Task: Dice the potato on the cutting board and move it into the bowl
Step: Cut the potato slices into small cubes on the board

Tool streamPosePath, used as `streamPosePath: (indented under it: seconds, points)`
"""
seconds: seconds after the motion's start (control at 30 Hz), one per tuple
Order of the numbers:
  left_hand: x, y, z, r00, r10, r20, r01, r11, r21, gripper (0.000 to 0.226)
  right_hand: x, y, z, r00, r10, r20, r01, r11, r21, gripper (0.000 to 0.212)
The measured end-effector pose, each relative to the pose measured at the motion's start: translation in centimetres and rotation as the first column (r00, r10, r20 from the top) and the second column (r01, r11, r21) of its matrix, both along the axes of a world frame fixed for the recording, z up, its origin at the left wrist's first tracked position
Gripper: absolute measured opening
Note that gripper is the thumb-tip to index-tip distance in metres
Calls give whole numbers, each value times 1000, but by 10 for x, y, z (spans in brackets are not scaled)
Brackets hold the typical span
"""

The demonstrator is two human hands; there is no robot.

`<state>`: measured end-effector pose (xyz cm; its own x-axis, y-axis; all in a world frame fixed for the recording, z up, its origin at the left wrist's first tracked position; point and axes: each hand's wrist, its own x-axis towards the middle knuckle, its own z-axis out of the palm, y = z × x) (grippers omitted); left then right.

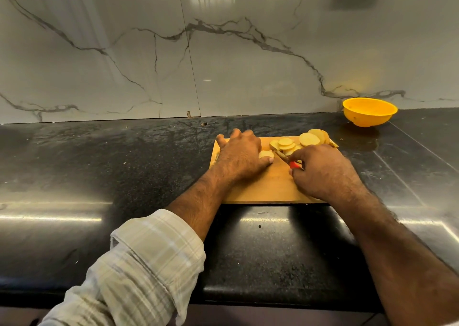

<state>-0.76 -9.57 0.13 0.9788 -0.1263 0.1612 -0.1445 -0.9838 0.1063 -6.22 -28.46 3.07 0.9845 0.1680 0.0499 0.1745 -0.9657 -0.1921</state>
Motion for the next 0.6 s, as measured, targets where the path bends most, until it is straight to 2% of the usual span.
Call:
streamPosePath:
  seconds: [0.2,0.47,0.6]
  points:
    - [2,17,4,993,-63,-98,63,998,-6,39,-5,8,-3,999,15,-34,-16,1000,-18,48]
    - [-2,5,1,993,-119,-15,117,988,-105,46,-5,6,-4,997,4,-71,-3,1000,4,52]
    - [0,4,-1,993,-112,24,115,984,-139,32,-3,6,-5,998,-13,-66,15,999,31,51]
